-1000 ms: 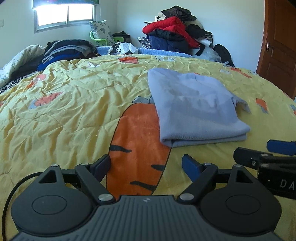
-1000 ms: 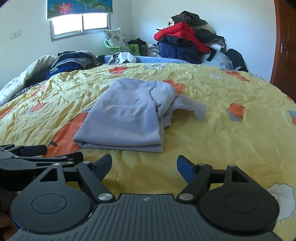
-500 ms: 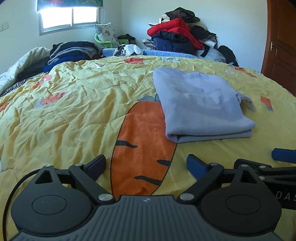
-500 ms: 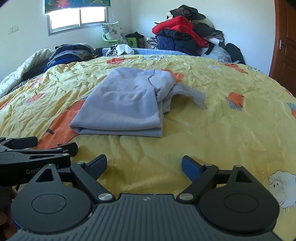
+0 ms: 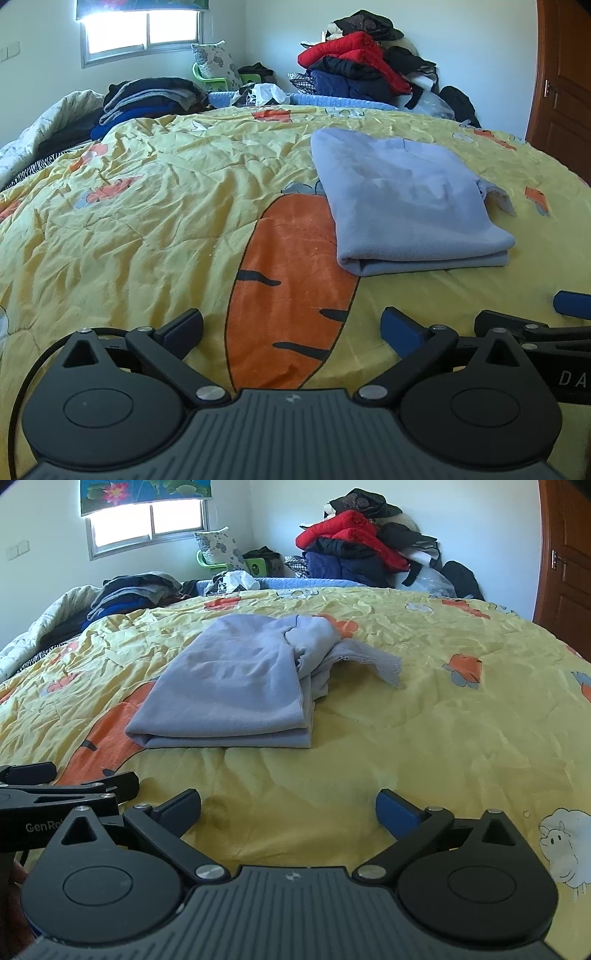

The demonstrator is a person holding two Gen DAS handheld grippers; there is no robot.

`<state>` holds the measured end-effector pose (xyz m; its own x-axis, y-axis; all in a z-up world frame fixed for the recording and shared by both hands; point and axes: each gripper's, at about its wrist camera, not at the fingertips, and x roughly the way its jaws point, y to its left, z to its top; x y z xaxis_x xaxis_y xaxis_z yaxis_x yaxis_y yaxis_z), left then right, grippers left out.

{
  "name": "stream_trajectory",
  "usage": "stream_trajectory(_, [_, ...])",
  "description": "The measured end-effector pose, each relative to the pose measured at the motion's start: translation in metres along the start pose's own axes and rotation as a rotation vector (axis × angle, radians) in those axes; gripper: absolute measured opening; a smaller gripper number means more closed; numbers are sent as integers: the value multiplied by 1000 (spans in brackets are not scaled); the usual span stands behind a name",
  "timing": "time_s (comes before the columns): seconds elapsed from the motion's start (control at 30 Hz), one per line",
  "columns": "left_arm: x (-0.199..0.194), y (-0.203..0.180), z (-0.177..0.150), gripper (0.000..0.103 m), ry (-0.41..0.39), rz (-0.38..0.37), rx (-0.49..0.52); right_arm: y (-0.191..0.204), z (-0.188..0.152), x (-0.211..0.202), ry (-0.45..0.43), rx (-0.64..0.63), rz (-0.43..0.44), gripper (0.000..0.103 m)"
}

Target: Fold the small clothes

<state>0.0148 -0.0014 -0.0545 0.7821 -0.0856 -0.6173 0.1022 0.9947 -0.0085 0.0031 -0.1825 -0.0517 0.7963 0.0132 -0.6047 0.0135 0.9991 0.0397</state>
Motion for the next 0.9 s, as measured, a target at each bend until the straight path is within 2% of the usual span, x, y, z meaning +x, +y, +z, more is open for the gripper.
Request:
stream_trajectory(0.37, [-1, -1, 0, 103, -1, -7, 2, 0, 0, -1, 1, -3, -6, 102])
stream_trajectory(0.47, [-3, 3, -2, 103, -4, -17, 6, -3, -1, -4, -19, 24, -37, 101])
stream_trajectory(0.57, [-5, 13, -4, 103, -8, 18, -44, -10, -2, -6, -26, 21, -110, 102])
stream_trajectory(0.63, [-5, 18, -4, 103, -11, 26, -69, -14, -1, 1, 18, 15, -106, 102])
stream_trajectory(0.73, [-4, 11, -3, 103, 0, 48, -30, -9, -1, 2, 18, -17, -120, 102])
stream_trajectory(0.9, [-4, 13, -3, 103, 0, 42, -32, -9, -2, 2, 18, -14, -111, 103])
